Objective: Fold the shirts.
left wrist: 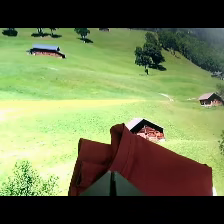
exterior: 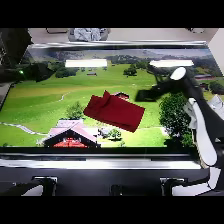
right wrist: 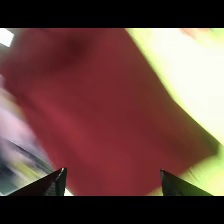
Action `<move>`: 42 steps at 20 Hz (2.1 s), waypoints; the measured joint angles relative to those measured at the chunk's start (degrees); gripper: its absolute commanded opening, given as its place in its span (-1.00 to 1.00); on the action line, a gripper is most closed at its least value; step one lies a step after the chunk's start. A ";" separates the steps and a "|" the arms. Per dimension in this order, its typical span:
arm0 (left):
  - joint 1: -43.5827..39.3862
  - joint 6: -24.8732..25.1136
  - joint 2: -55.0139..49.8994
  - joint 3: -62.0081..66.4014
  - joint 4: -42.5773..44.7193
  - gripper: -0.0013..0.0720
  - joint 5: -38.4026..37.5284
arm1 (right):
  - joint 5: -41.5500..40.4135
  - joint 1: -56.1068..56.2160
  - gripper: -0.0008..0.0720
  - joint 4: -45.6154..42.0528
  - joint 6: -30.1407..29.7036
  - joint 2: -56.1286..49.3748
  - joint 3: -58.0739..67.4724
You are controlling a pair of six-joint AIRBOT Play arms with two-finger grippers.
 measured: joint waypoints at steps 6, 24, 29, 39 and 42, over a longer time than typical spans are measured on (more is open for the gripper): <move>0.00 0.15 0.07 -1.18 0.02 -0.89 -0.13 | -6.05 -1.64 0.79 4.04 3.17 0.85 -15.34; 0.00 0.20 0.09 -1.36 0.00 -0.89 -0.13 | 2.62 -24.24 -0.87 12.26 -2.01 11.28 5.14; 0.00 0.22 0.09 -1.36 0.02 -0.89 -0.11 | 11.80 -41.09 -0.87 9.49 0.48 12.98 16.17; 0.00 0.24 0.09 -1.36 0.00 -0.89 -0.11 | 19.54 -63.73 -0.86 8.17 5.68 13.77 24.55; 0.00 0.35 0.15 -1.36 0.00 -0.89 -0.11 | 21.24 -66.05 -0.86 3.87 7.32 13.88 24.52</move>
